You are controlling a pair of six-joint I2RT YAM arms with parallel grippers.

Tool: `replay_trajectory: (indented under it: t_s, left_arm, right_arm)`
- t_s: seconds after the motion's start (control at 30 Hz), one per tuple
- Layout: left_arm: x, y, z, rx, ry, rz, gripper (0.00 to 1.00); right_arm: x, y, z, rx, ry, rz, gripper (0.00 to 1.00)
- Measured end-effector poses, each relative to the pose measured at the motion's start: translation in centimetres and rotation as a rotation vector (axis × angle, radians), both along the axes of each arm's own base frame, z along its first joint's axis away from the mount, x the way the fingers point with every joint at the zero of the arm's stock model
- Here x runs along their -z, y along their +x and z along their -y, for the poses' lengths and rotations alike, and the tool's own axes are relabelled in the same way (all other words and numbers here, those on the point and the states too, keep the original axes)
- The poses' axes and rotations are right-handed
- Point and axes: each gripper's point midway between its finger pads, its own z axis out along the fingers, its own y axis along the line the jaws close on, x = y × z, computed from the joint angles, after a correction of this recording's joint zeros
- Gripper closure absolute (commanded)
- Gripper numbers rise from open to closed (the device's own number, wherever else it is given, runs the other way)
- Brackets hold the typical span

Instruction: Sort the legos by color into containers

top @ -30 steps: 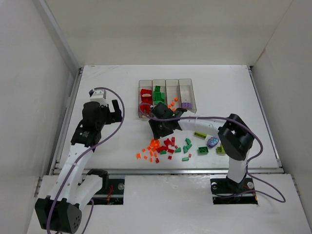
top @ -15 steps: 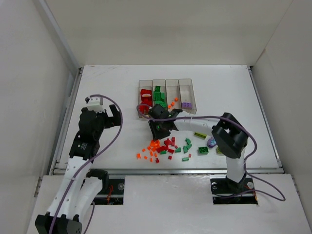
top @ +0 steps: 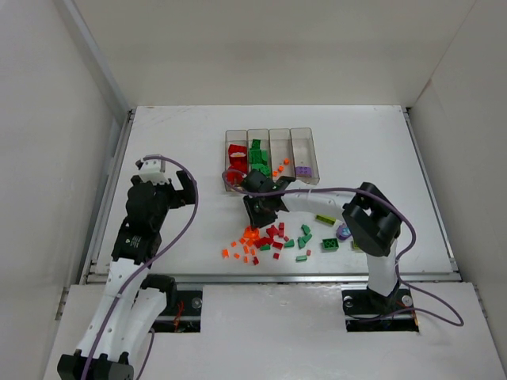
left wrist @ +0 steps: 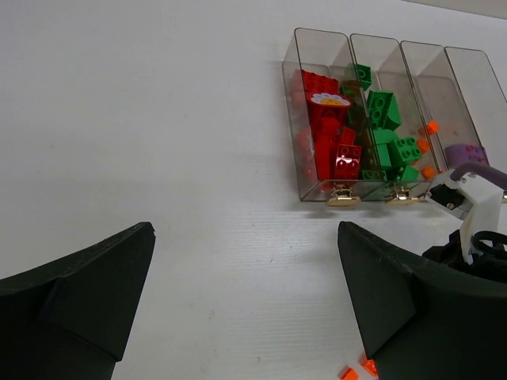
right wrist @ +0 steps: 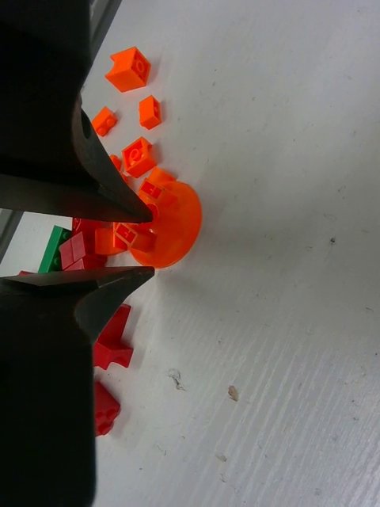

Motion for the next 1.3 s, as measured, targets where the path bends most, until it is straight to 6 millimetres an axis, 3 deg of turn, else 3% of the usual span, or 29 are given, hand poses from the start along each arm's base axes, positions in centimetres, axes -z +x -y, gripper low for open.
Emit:
replay_trajectory:
  t_s: [0.23,0.37,0.4,0.5,0.77,0.93,1.03,1.13,1.3]
  left_arm:
    - [0.1,0.1,0.2,0.009,-0.002,-0.006,0.00]
    - [0.3,0.0,0.3,0.015,-0.003,-0.011,0.00]
    - [0.3,0.0,0.3,0.017,-0.004,-0.011,0.00]
    - [0.3,0.0,0.3,0.018,-0.004,-0.011,0.00]
    - [0.1,0.2,0.3,0.020,0.002,0.000,0.00]
    - [0.0,0.2,0.3,0.021,0.009,0.005,0.00]
    - [0.0,0.2,0.3,0.020,0.010,0.005,0.00]
    - [0.0,0.2,0.2,0.018,0.011,0.005,0.00]
    - [0.0,0.2,0.1,0.014,0.011,0.006,0.00]
  right_arm:
    - [0.2,-1.0,0.1,-0.016,-0.023,-0.012,0.68]
    - [0.2,-1.0,0.1,-0.017,-0.026,-0.016,0.80]
    - [0.2,-1.0,0.1,-0.016,-0.027,-0.017,0.88]
    - [0.0,-0.9,0.0,-0.014,-0.025,-0.016,1.00]
    - [-0.6,0.5,-0.5,-0.003,-0.040,0.031,1.00]
    - [-4.1,4.2,-1.7,0.031,-0.027,0.166,1.00]
    - [-7.2,7.5,-1.7,0.065,0.006,0.247,1.00]
    - [-10.0,12.4,0.8,0.146,0.017,0.319,1.00]
    - [-13.1,20.4,8.3,0.318,0.002,0.404,1.00]
